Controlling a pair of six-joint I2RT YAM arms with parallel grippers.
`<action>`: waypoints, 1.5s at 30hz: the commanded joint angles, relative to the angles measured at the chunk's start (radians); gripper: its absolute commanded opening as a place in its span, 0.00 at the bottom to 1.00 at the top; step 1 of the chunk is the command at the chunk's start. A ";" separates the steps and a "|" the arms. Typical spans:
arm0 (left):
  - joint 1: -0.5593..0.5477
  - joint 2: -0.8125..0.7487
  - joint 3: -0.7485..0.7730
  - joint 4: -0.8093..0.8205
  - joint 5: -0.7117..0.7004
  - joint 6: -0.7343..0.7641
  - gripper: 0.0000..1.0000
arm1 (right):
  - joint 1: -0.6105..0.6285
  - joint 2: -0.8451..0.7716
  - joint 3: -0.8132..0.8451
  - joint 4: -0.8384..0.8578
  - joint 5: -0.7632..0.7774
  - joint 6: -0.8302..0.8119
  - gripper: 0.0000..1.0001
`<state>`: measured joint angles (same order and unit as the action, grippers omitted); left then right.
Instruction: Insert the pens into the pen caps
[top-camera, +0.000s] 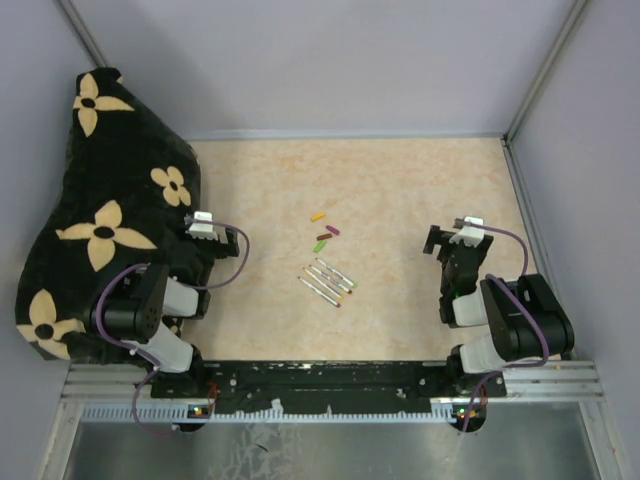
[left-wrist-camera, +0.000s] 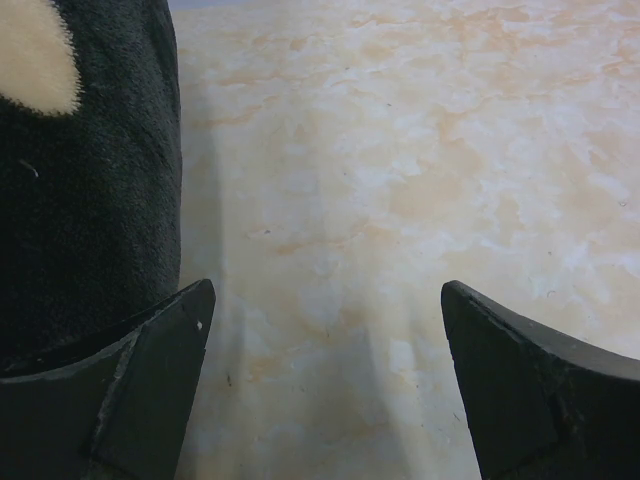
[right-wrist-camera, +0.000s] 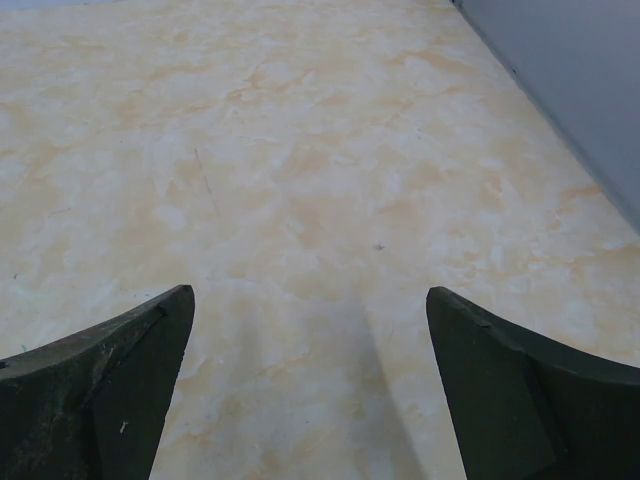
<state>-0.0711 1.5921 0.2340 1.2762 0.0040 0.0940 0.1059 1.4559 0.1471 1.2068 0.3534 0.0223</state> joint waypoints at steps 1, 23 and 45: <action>0.013 0.000 0.014 -0.005 -0.004 -0.008 1.00 | -0.012 -0.003 0.023 0.048 0.008 0.003 0.99; 0.014 -0.001 0.019 -0.012 0.001 -0.009 1.00 | -0.012 -0.003 0.023 0.048 0.007 0.004 0.99; 0.014 -0.398 0.162 -0.510 0.136 -0.296 1.00 | -0.009 -0.497 0.408 -0.961 -0.295 0.233 0.99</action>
<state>-0.0689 1.2560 0.3637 0.8928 0.0467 -0.0143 0.1059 1.0267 0.4957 0.5079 0.2234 0.1627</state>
